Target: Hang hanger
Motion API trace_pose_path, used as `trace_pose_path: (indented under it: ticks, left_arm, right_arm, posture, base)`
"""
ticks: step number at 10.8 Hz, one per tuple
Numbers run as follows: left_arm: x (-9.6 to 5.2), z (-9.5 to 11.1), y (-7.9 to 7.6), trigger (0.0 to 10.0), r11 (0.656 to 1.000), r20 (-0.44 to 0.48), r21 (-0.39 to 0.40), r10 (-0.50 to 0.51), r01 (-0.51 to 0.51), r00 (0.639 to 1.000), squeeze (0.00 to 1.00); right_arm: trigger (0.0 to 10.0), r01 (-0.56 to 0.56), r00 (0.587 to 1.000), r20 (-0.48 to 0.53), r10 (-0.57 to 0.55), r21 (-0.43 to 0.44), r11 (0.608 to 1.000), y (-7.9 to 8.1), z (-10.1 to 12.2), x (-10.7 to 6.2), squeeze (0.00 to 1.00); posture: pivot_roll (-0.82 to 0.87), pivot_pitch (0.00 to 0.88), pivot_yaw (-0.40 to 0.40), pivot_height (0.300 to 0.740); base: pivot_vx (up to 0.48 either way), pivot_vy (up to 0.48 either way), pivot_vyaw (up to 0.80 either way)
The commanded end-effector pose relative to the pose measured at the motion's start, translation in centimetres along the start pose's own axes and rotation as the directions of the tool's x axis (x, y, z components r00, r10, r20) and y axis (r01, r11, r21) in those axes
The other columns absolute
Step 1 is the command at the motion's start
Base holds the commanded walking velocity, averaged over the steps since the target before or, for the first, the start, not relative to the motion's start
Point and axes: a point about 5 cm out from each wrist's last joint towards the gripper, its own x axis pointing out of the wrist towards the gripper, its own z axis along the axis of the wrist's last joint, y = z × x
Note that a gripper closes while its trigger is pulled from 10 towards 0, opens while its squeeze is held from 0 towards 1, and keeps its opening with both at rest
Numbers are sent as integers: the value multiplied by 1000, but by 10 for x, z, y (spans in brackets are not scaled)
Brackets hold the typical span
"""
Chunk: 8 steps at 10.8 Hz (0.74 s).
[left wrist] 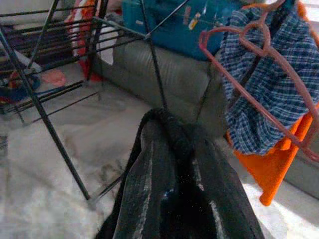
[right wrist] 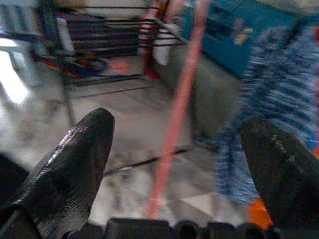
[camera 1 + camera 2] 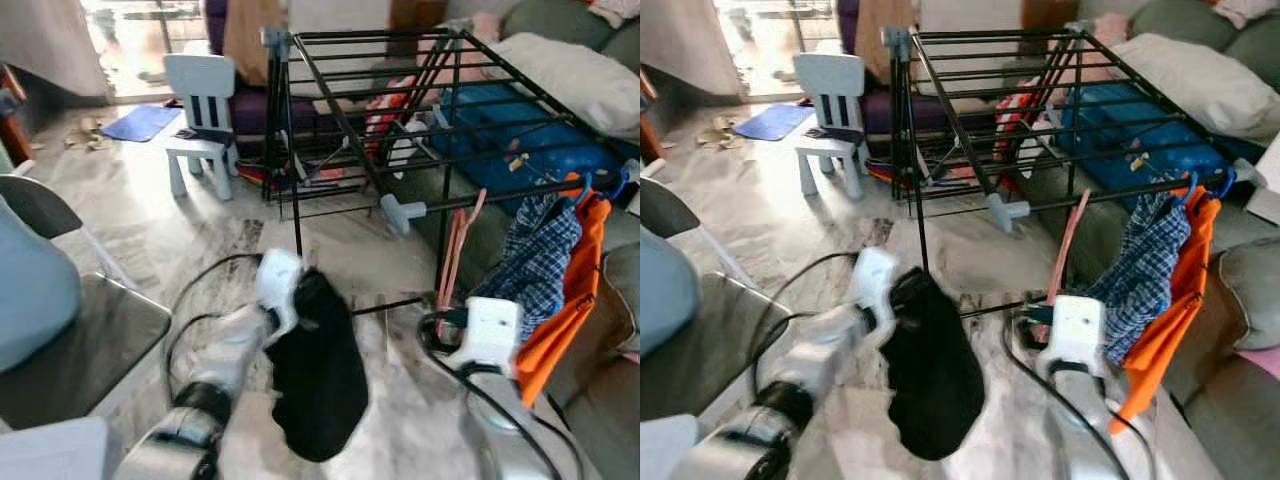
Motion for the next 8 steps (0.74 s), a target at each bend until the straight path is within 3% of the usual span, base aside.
trace_pose_path:
  ticks: [1, 2, 3, 4, 6, 8]
  left_arm:
    - [1, 17, 0, 10000, 999, 87, 24, -35, 33, 996, 0]
    - [-11, 19, 6, 10000, 999, 116, 6, -33, 33, 993, 0]
    - [-25, 16, 12, 10000, 994, 86, 89, -68, 61, 994, 0]
    - [-28, 17, 14, 10000, 990, 78, 121, -85, 75, 993, 0]
    - [-44, 26, 23, 10000, 956, 102, 292, -62, 30, 993, 0]
    - [-36, 24, 16, 10000, 967, 156, 235, 68, -104, 985, 0]
  right_arm:
    - [10000, 67, 998, -1, -67, -11, 998, -14, 0, 0, 0]
    - [10000, 135, 990, 33, -135, -18, 991, -30, 5, -5, 0]
    - [10000, 191, 979, 68, -190, -14, 981, -47, 12, -11, 0]
    - [10000, 194, 979, 71, -192, -21, 981, -49, 12, -12, 0]
    - [10000, 183, 983, 22, -182, -14, 983, -52, 2, -11, 0]
    - [10000, 160, 987, -14, -160, -17, 987, -48, -4, -8, 0]
  posture:
    - [-13, 0, -52, 740]
    - [-7, 0, -58, 740]
    - [2, 0, -70, 740]
    - [9, 0, -77, 740]
    - [17, 0, -69, 740]
    - [4, 0, -59, 740]
  base:
    - [0, 0, 0]
    - [0, 0, 0]
    - [0, 0, 0]
    - [0, 0, 0]
    - [0, 0, 0]
    - [0, 0, 0]
